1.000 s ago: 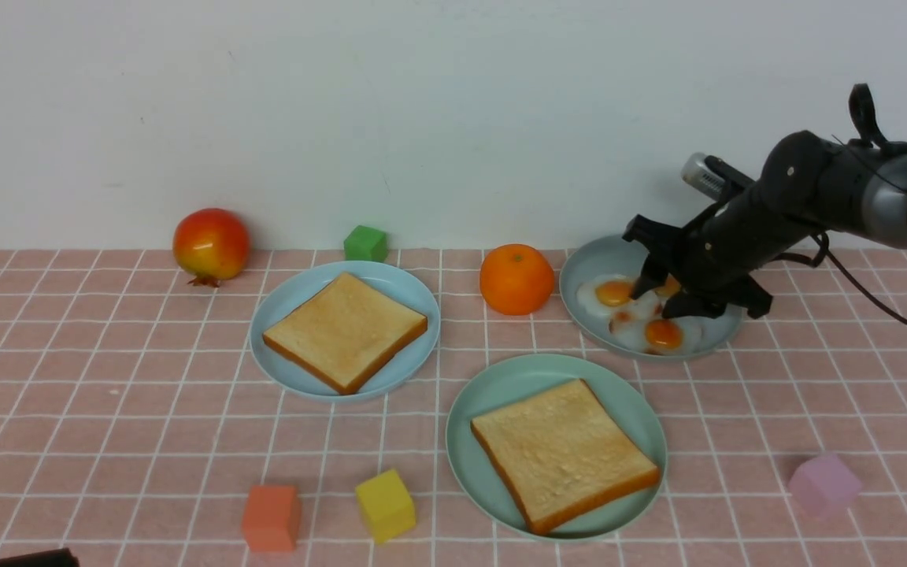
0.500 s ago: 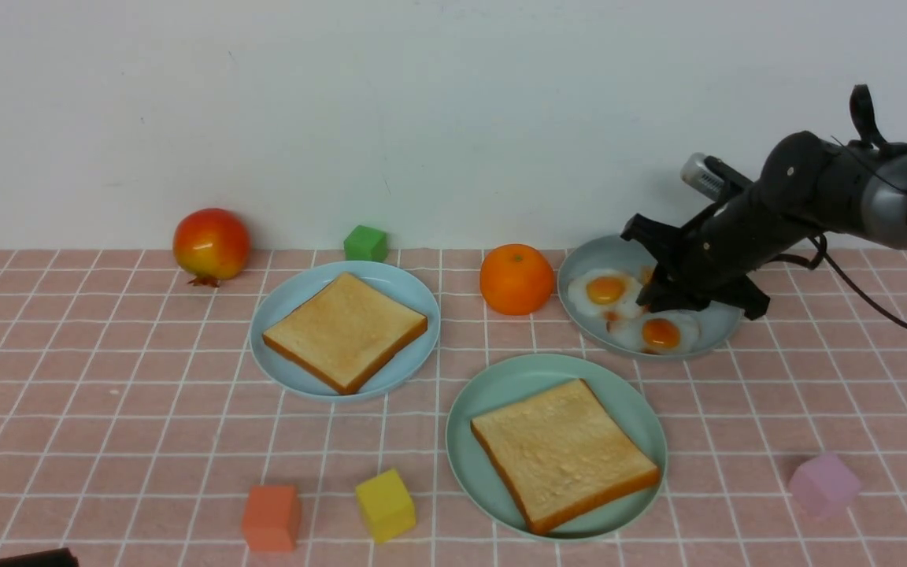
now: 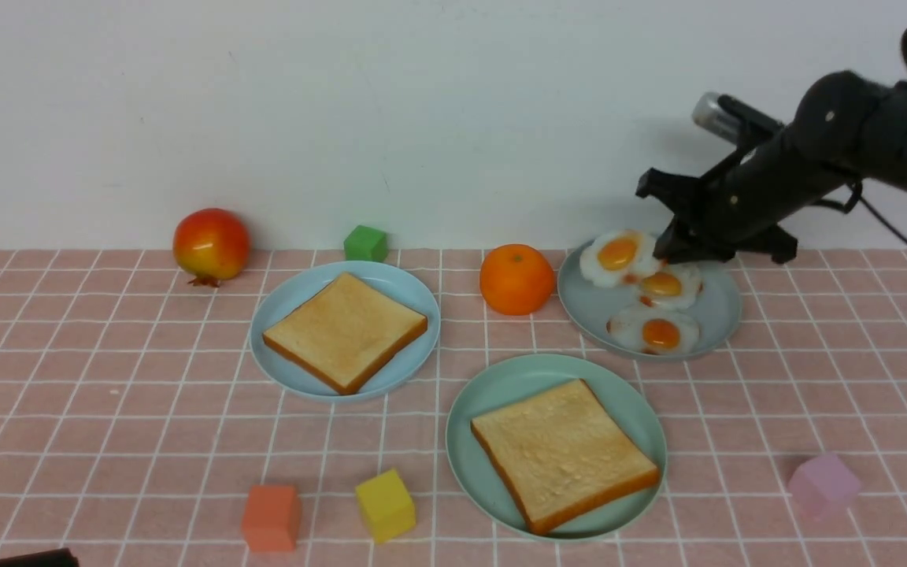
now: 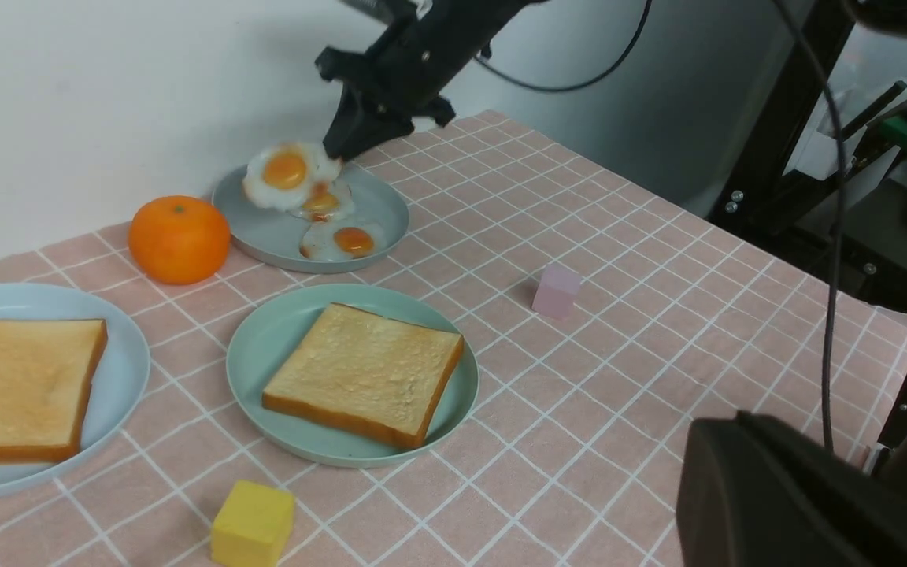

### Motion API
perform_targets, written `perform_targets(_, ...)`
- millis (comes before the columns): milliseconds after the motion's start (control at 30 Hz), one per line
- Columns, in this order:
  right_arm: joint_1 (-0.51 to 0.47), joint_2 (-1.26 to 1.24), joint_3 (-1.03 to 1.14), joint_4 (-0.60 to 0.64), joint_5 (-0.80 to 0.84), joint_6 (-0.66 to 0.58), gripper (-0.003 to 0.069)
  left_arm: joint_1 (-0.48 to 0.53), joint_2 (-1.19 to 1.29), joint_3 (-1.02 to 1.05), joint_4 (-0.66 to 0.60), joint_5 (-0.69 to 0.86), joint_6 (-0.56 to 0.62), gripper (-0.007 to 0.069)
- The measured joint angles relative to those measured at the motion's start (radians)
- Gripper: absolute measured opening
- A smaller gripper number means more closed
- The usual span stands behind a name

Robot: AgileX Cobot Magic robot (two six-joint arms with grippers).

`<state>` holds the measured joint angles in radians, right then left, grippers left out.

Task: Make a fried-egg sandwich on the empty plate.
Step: Use the right arm to place the fried egg on the slice of bread in the middle

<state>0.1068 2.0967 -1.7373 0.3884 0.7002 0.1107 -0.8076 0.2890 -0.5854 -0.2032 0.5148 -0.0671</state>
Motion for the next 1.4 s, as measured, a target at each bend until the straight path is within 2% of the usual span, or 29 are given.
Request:
perform_targets(300,0.000,-0.209,0.058,-0.002,0.217,-0.137,0.0082,0.000,0.000,0.000,0.048,0.042,0.000,0.0012)
perform_targets(567,0.000,-0.536,0.377,0.128,0.330,-0.248,0.0082,0.000,0.000,0.000,0.076,0.070,0.000,0.0012)
perform_targets(700,0.010,-0.617,0.479,0.169,0.370,-0.278,0.0082,0.000,0.000,0.000,0.077,0.072,0.020,0.0012)
perform_targets(867,0.085,-0.611,0.520,0.175,0.396,-0.286,0.0082,0.000,0.000,0.000,0.077,0.074,0.046,0.0012)
perform_targets(1033,0.180,-0.534,0.520,0.186,0.320,-0.299,0.0082,0.000,0.000,0.000,0.077,0.087,0.049,0.0012)
perform_targets(1400,0.164,-0.363,0.507,0.317,0.222,-0.409,0.0080,0.000,0.000,0.000,0.077,0.153,0.049,0.0012)
